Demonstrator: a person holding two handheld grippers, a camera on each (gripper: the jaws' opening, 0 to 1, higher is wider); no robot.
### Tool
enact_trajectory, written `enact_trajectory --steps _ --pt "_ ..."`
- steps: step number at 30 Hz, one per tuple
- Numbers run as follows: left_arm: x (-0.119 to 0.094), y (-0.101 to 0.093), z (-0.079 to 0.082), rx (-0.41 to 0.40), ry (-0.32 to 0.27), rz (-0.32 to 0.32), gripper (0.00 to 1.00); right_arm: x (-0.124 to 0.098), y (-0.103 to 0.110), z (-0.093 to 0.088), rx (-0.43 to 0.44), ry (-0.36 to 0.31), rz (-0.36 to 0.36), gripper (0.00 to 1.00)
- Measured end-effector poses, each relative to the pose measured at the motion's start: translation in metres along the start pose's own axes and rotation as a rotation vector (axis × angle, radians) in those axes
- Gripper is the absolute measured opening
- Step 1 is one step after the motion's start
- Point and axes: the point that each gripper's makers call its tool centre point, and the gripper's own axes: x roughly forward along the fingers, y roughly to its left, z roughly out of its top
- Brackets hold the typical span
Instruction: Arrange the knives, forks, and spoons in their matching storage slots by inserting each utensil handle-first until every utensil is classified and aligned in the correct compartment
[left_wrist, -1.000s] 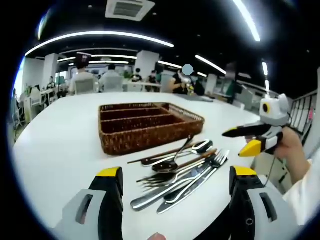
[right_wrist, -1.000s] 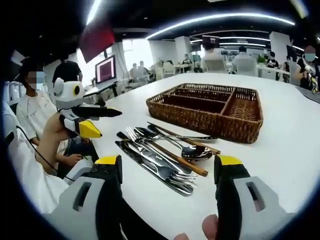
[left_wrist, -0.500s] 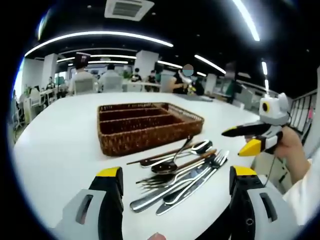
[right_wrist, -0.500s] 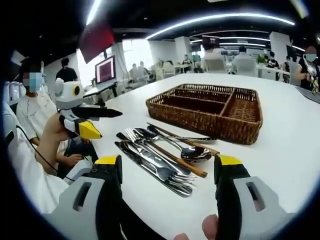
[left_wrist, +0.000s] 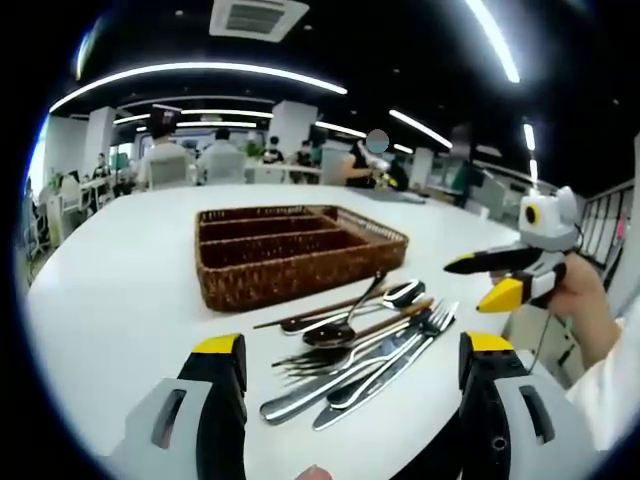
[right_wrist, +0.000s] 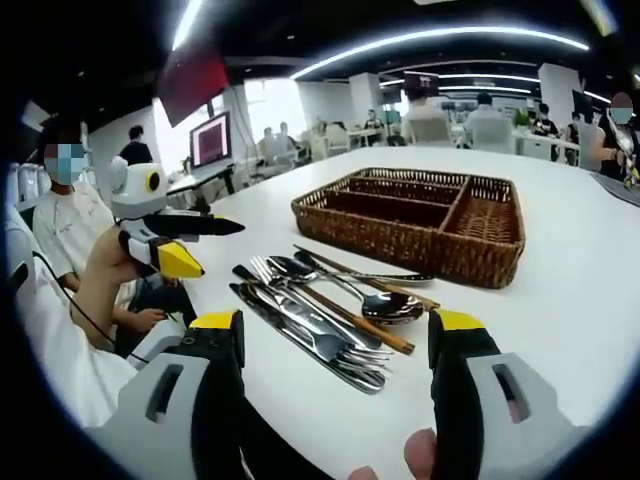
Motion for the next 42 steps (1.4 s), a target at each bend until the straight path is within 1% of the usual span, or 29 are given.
enact_trajectory --steps 9,22,42 --pt "-0.0003 -0.0005 -0.0004 -0.003 0.0 0.001 0.88 -0.0008 -0.0002 0.0007 0.001 -0.002 0.001 0.78" --pt "-0.0003 -0.0067 -0.0029 -0.004 0.001 -0.003 0.88 -0.0007 -0.0015 0.0013 0.0 -0.002 0.002 0.78" --pt "0.0006 -0.0048 -0.0035 -0.01 0.001 -0.008 0.88 0.0004 0.0003 0.0043 -0.013 -0.004 0.013 0.76"
